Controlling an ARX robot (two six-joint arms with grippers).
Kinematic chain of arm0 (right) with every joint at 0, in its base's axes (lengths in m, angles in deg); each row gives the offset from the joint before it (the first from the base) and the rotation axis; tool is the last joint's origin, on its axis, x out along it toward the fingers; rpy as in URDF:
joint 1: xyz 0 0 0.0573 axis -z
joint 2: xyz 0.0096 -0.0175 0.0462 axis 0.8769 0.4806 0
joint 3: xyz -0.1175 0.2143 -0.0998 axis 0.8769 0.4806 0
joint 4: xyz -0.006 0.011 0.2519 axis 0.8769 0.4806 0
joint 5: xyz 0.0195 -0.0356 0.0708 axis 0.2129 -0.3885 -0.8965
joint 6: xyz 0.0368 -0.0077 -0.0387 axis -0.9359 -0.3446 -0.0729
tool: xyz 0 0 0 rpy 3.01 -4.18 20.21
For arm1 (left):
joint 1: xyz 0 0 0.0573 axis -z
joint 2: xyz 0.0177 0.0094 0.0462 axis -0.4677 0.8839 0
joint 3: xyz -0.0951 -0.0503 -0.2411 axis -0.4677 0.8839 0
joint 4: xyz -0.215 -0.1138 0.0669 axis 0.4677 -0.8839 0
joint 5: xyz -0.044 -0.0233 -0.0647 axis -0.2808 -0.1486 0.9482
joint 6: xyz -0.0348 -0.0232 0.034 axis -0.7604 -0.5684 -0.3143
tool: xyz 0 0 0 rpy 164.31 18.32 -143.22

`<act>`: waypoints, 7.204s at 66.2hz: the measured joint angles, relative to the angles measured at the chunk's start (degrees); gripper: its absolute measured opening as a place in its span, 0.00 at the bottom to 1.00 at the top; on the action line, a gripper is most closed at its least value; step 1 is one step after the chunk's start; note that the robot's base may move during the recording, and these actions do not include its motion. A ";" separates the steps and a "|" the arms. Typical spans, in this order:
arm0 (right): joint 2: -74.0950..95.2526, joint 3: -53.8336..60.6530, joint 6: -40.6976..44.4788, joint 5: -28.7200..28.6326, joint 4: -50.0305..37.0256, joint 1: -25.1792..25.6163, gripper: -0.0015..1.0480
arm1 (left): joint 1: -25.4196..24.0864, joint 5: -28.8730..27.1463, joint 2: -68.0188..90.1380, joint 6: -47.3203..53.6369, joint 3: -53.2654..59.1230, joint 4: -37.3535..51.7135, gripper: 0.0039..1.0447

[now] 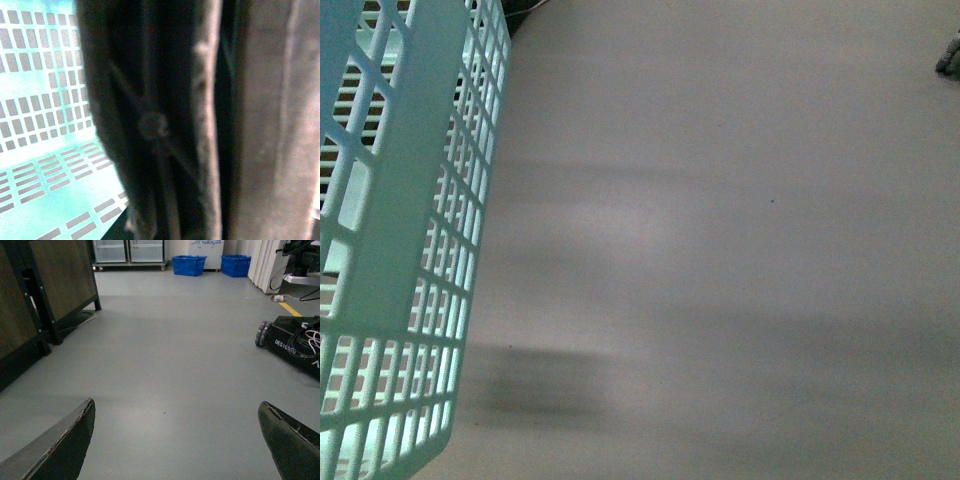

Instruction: Pick mango and avocado into basket

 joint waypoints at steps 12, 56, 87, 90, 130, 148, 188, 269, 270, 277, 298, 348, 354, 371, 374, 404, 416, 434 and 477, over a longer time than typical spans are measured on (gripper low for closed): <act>0.00 0.00 0.00 0.00 0.00 0.00 0.92 | 0.00 -0.07 0.00 0.02 0.00 -0.04 0.13; 0.00 0.00 0.00 0.04 -0.02 0.00 0.92 | 0.00 -0.09 0.07 0.00 -0.07 -0.26 0.13; 0.00 0.00 0.00 0.04 -0.02 0.00 0.92 | 0.00 -0.04 0.07 0.00 -0.15 -0.26 0.13; 0.00 0.00 0.00 0.00 -0.02 0.00 0.92 | 0.00 -0.04 0.07 0.02 -0.15 -0.26 0.13; 0.00 0.00 0.02 0.00 -0.02 0.00 0.92 | 0.00 -0.04 0.07 0.02 -0.22 -0.26 0.13; 0.00 0.00 -0.02 0.07 -0.02 0.00 0.92 | 0.00 -0.09 0.07 0.00 -0.22 -0.26 0.13; 0.00 0.00 0.00 0.09 -0.04 0.00 0.92 | 0.22 0.55 0.17 -0.37 -0.33 -0.26 0.13; 0.04 0.00 0.00 0.00 -0.04 0.00 0.92 | 0.09 -0.07 0.13 0.00 -0.33 -0.31 0.13; 0.04 0.00 -0.02 -0.02 -0.04 0.00 0.92 | 0.09 -0.09 0.13 0.00 -0.33 -0.31 0.13; 0.00 0.00 -0.02 -0.09 -0.02 0.00 0.92 | 0.09 -0.02 0.13 -0.02 -0.33 -0.31 0.13; 0.00 0.00 0.00 0.04 -0.02 0.00 0.92 | 0.07 0.00 0.13 -0.02 -0.33 -0.31 0.13; 0.04 0.00 0.00 -0.17 -0.04 0.02 0.92 | 0.02 -0.09 0.13 0.00 -0.35 -0.28 0.13; 0.00 0.00 0.00 -0.02 -0.07 0.02 0.92 | 0.02 -0.04 0.11 0.00 -0.35 -0.33 0.13; 0.04 0.00 0.00 0.00 -0.04 0.02 0.92 | 0.02 0.00 0.15 -0.11 -0.33 -0.31 0.13; 0.04 0.00 0.00 -0.07 -0.04 0.02 0.92 | 0.02 -0.09 0.13 -0.07 -0.33 -0.31 0.13; 0.02 0.00 0.02 0.07 -0.09 0.02 0.92 | 0.02 0.00 0.11 -0.02 -0.33 -0.33 0.13; 0.02 0.00 -0.02 0.07 -0.04 0.02 0.92 | 0.02 -0.04 0.11 -0.07 -0.35 -0.33 0.13; 0.00 0.00 0.00 0.15 -0.04 0.02 0.92 | 0.02 -0.04 0.20 -0.09 -0.35 -0.35 0.13; 0.02 0.00 0.00 -0.24 -0.02 0.07 0.92 | -0.04 6.29 2.69 8.98 -3.63 -7.19 0.13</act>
